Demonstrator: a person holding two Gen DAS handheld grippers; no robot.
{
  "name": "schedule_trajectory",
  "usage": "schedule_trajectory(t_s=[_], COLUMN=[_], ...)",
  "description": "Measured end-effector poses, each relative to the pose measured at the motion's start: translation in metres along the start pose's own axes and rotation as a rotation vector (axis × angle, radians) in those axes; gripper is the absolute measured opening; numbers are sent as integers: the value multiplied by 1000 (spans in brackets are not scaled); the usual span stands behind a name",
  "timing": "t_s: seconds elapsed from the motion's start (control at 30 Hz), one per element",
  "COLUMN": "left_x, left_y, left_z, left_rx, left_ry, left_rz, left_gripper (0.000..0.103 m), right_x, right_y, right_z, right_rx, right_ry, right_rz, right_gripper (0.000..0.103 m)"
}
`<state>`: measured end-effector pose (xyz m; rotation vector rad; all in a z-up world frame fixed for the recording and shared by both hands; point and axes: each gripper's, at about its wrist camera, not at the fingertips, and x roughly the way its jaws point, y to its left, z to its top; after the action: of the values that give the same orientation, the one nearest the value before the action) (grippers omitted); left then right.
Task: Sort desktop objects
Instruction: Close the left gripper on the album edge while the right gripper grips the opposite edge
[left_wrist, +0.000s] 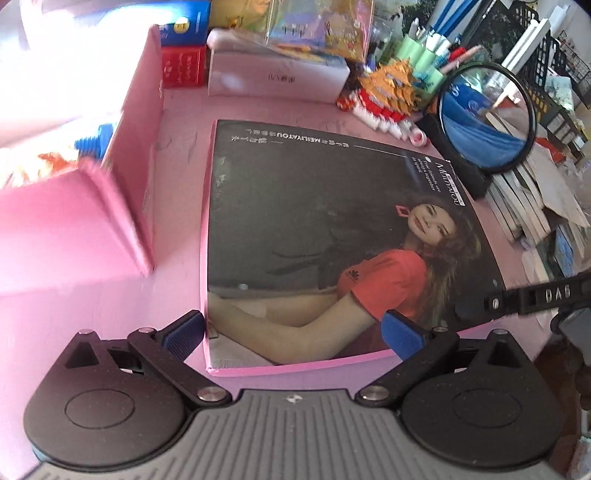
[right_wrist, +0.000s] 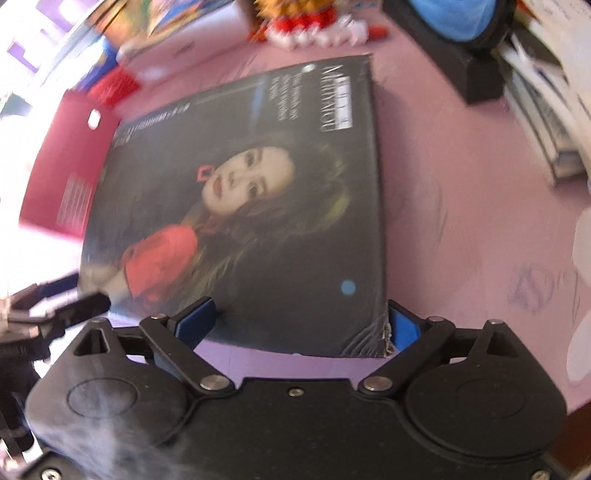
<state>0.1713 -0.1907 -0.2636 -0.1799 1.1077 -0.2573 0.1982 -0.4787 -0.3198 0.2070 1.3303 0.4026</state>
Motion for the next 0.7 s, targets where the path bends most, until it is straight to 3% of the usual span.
schedule_trajectory(t_s=[0.1, 0.2, 0.4, 0.7], left_x=[-10, -16, 5, 16], left_y=[5, 11, 15, 16], left_z=[-13, -15, 10, 15], left_rx=[13, 20, 38, 33], left_ry=[45, 26, -7, 11], left_rz=[-32, -4, -2, -41], left_gripper=[102, 102, 102, 93], right_x=[-3, -12, -15, -4], right_y=[2, 2, 4, 5], right_z=[-22, -30, -8, 5], right_rx=[-51, -85, -92, -119], right_ry=[55, 13, -94, -106], right_rz=[9, -21, -35, -25], right_gripper=[97, 97, 97, 95])
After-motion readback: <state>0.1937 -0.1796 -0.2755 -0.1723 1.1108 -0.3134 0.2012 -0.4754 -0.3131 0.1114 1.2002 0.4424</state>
